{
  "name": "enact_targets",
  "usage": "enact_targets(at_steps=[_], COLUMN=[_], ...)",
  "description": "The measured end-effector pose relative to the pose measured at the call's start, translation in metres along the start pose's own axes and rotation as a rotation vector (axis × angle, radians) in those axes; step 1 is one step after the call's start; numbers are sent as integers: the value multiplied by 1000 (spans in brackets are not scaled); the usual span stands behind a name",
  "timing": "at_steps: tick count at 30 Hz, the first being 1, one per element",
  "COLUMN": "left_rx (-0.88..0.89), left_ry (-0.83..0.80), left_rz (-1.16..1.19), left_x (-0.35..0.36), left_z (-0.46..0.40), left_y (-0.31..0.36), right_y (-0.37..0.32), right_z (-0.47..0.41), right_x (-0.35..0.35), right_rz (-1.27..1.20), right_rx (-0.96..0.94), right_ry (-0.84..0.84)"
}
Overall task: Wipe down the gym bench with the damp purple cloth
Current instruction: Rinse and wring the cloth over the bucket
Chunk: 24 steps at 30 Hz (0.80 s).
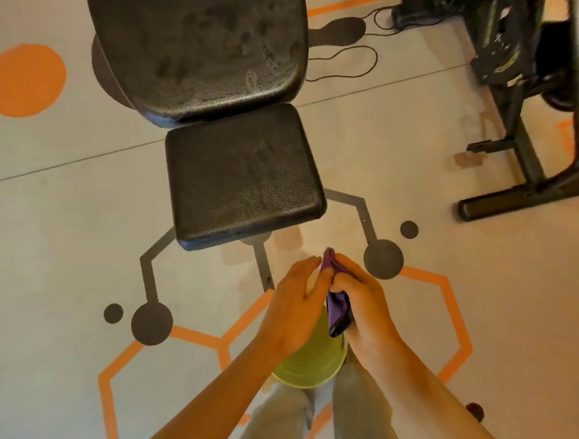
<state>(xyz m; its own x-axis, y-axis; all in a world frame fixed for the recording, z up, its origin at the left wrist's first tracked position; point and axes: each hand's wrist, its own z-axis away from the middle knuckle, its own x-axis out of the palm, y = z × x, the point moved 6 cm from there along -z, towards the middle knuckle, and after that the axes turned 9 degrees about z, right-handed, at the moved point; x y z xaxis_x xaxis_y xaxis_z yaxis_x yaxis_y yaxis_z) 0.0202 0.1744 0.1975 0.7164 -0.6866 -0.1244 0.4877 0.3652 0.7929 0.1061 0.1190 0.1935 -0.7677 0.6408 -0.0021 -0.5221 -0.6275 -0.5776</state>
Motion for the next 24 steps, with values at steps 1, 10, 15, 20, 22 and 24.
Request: enact_targets(at_steps=[1,10,15,20,22,24], left_rx=[-100,-398,-443,-378,-381,-420], left_ry=[-23,-14,58,104,128,156], left_rz=[84,428,294,6,-45,-35], left_x=[5,33,36,32,31,30], left_z=[-2,13,5,-7,-13,-17], left_y=[-12,-70,-108,-138,-151,-165], right_y=[4,52,73,96,104,121], right_z=[3,2,-26,-47,-56,-65], right_x=[-1,-36,-76,-108,-124,-137], right_rz=[-45,-55,177,538,602,613], right_rx=[-2,133,69,33,19,51], right_ry=[-19,-20,113,135,192,197])
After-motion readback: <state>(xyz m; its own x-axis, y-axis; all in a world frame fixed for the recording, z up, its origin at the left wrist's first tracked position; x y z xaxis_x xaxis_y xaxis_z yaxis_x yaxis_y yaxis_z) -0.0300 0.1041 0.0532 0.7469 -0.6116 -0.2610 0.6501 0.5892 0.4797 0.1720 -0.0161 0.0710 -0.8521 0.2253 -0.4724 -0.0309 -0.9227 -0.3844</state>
